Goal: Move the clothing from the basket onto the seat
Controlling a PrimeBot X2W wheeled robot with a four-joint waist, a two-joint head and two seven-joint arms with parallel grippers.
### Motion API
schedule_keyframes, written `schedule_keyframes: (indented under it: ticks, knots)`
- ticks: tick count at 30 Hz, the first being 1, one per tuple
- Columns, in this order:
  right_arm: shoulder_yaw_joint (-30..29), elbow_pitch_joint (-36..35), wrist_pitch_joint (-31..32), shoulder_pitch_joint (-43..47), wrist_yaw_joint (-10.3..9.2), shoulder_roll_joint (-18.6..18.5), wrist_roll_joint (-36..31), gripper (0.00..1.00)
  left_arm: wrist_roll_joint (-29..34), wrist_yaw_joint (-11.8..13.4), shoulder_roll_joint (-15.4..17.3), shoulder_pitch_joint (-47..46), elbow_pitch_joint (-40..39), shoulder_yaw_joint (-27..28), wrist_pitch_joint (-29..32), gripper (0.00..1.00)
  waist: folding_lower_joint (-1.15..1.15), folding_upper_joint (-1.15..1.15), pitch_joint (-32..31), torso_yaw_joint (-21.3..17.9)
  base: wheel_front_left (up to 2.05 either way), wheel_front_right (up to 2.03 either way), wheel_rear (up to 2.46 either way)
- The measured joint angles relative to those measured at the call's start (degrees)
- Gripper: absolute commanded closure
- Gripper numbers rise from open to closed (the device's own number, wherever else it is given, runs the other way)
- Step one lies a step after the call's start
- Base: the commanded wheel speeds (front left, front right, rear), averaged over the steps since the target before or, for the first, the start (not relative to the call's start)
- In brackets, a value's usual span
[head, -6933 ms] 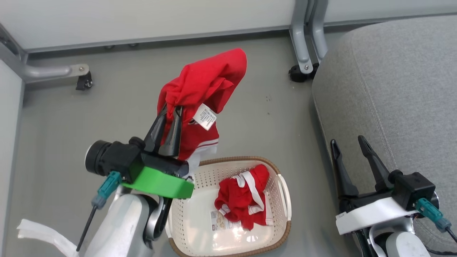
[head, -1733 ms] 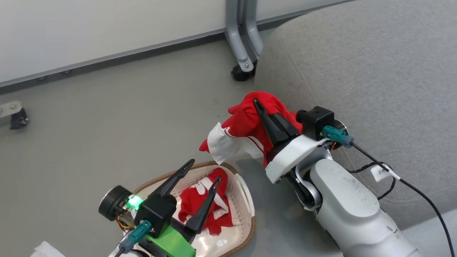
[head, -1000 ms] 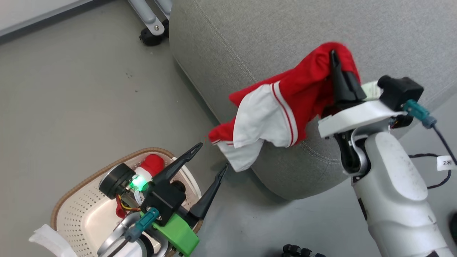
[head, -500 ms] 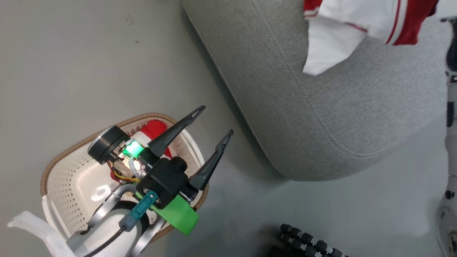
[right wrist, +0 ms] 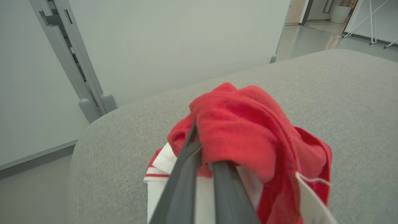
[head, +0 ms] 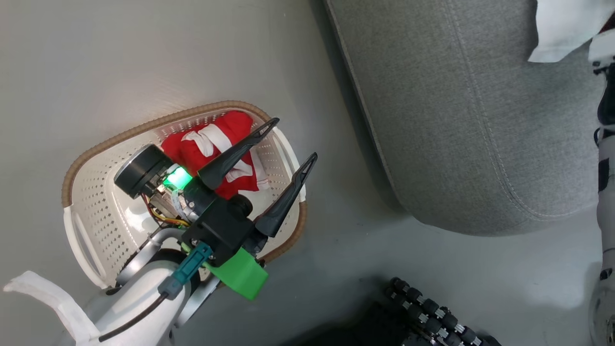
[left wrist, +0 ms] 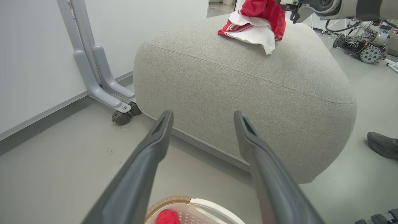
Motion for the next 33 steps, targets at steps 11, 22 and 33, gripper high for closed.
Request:
schedule_keyframes:
  ticks: [11,22,33]
  knots:
    - [-4.28,-7.61,0.01,14.69,0.0,4.98,-1.99,0.0,-0.36,1.53,-1.59,-0.05,3.24,-0.08,-3.41,0.0,0.0,0.0,-2.15,2.63,0.0,0.0,0.0]
    - [-3.03,-26.64,0.0,32.23,0.0,9.92,-7.9,0.0,-3.48,5.56,-5.57,4.23,8.18,0.7,-8.64,0.0,-0.01,0.0,-11.06,3.74,0.0,0.0,0.0]
    - [3.9,-35.73,0.09,43.46,0.0,11.38,-11.77,0.0,-8.08,11.85,-8.08,8.78,11.94,7.69,-13.25,0.0,-0.01,0.0,-21.24,7.89,0.0,0.0,0.0]
